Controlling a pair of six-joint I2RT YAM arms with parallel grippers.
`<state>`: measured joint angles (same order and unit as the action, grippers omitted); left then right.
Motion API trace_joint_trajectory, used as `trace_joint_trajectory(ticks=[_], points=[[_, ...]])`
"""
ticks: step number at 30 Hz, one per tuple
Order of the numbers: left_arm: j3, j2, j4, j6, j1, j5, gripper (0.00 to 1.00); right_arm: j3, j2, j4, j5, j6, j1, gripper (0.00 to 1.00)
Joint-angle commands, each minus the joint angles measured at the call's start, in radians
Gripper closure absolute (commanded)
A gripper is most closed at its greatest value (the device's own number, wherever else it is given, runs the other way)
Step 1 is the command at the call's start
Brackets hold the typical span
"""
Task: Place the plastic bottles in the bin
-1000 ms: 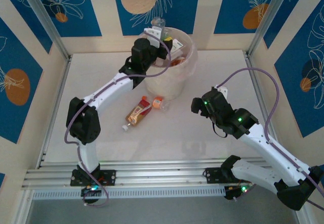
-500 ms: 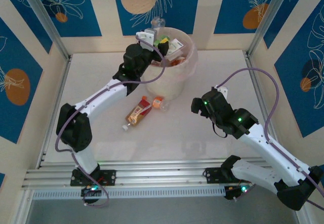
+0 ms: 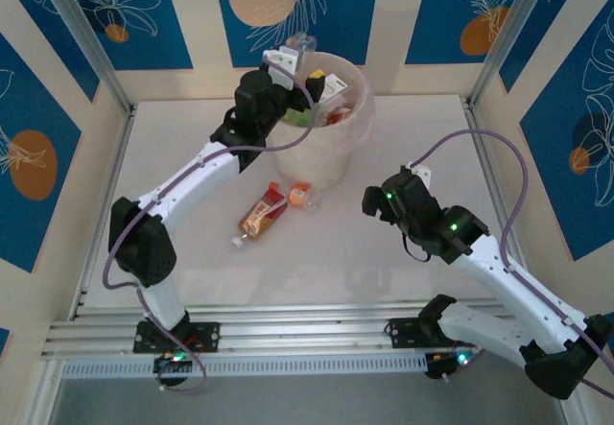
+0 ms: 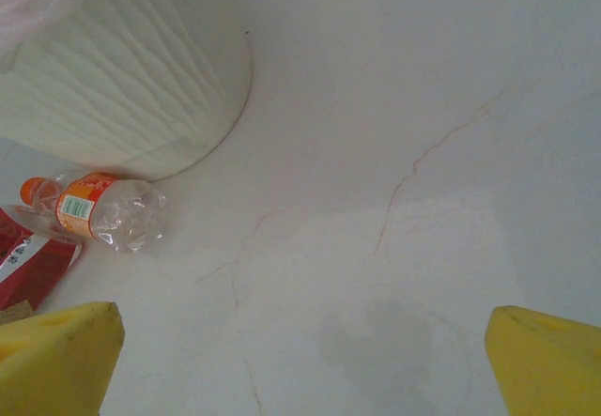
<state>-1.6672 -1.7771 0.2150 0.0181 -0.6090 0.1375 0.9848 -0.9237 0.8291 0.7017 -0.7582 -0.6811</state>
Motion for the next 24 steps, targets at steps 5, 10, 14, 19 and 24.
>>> trace_joint_trajectory(ticks=[5, 10, 14, 19, 24], points=[[-0.101, -0.059, -0.122, 0.007, -0.008, -0.055, 0.21, -0.011, 0.011, 0.002, -0.004, -0.023, -0.005, 0.01], [-0.191, -0.077, -0.340, 0.023, -0.009, 0.047, 0.35, -0.007, 0.011, 0.015, 0.009, -0.030, -0.003, 0.01], [-0.233, -0.093, -0.481, 0.013, -0.009, 0.065, 0.40, -0.005, 0.009, 0.012, 0.013, -0.029, -0.001, 0.01], [-0.227, -0.109, -0.569, -0.013, -0.009, 0.082, 0.42, -0.001, -0.002, -0.012, -0.021, 0.003, 0.002, 0.01], [-0.237, -0.128, -0.604, -0.042, -0.009, 0.114, 0.43, -0.007, -0.050, -0.074, -0.094, 0.090, -0.002, 0.01]])
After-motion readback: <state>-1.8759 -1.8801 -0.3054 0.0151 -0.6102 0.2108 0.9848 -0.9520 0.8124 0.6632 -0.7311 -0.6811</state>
